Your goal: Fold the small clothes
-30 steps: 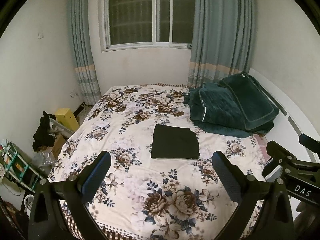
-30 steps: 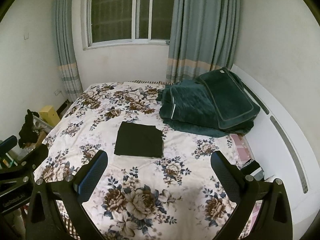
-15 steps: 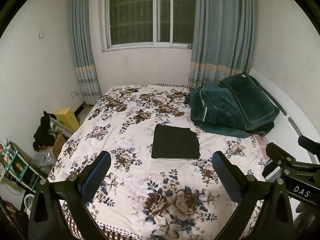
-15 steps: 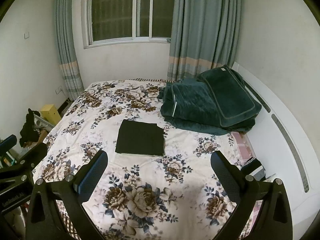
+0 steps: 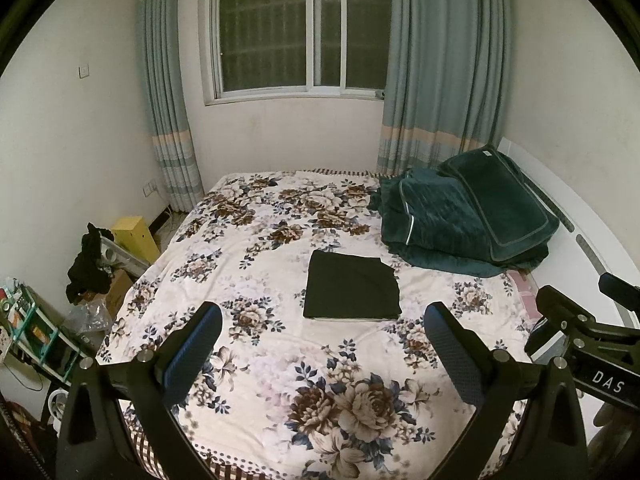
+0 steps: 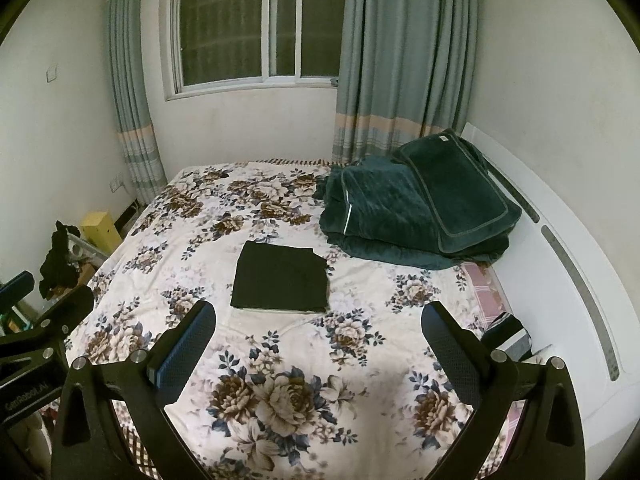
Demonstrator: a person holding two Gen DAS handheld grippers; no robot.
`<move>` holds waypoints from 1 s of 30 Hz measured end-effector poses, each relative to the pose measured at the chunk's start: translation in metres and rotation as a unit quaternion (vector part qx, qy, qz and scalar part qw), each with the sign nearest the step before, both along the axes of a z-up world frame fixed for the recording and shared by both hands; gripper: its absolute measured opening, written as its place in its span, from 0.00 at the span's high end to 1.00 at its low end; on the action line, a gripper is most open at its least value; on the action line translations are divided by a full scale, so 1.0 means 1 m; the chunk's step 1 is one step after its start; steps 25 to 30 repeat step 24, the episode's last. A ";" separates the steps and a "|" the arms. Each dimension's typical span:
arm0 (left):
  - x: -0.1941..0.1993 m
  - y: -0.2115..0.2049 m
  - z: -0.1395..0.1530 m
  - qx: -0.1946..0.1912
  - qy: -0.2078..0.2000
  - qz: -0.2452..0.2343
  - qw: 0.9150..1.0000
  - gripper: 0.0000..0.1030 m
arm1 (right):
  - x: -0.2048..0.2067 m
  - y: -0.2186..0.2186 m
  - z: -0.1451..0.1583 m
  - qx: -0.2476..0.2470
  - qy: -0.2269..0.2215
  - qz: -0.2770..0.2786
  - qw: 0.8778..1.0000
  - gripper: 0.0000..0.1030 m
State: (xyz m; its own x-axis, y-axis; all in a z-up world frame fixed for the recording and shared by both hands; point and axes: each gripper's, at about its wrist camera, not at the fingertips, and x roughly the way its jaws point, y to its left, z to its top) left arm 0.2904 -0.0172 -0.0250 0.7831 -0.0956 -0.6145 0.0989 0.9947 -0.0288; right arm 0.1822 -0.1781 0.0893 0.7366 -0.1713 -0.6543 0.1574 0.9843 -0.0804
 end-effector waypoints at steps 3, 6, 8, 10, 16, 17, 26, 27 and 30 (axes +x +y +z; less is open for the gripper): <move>-0.001 0.001 0.000 -0.001 0.000 0.001 1.000 0.00 | 0.000 0.000 0.000 0.001 0.000 0.000 1.000 0.00; -0.001 0.000 0.001 -0.002 0.000 0.002 1.000 0.00 | -0.001 0.000 -0.001 0.001 0.001 0.000 1.000 0.00; 0.000 -0.001 0.001 0.000 -0.001 0.003 1.000 0.00 | -0.001 -0.001 0.000 0.001 0.000 -0.001 1.000 0.00; 0.000 0.000 0.001 -0.001 0.000 0.002 1.000 0.00 | -0.002 -0.001 -0.001 0.001 0.000 -0.001 1.000 0.00; 0.001 0.001 0.003 0.002 -0.002 0.005 1.000 0.00 | -0.002 -0.001 -0.002 0.001 0.000 -0.001 1.000 0.00; 0.003 0.000 0.004 0.001 -0.002 0.006 1.000 0.00 | -0.005 -0.001 -0.002 0.002 0.000 -0.002 1.000 0.00; 0.005 0.001 0.008 0.003 -0.007 0.012 1.000 0.00 | -0.007 -0.001 -0.003 0.003 -0.001 -0.004 1.000 0.00; 0.005 0.001 0.008 0.003 -0.007 0.012 1.000 0.00 | -0.007 -0.001 -0.003 0.003 -0.001 -0.004 1.000 0.00; 0.005 0.001 0.008 0.003 -0.007 0.012 1.000 0.00 | -0.007 -0.001 -0.003 0.003 -0.001 -0.004 1.000 0.00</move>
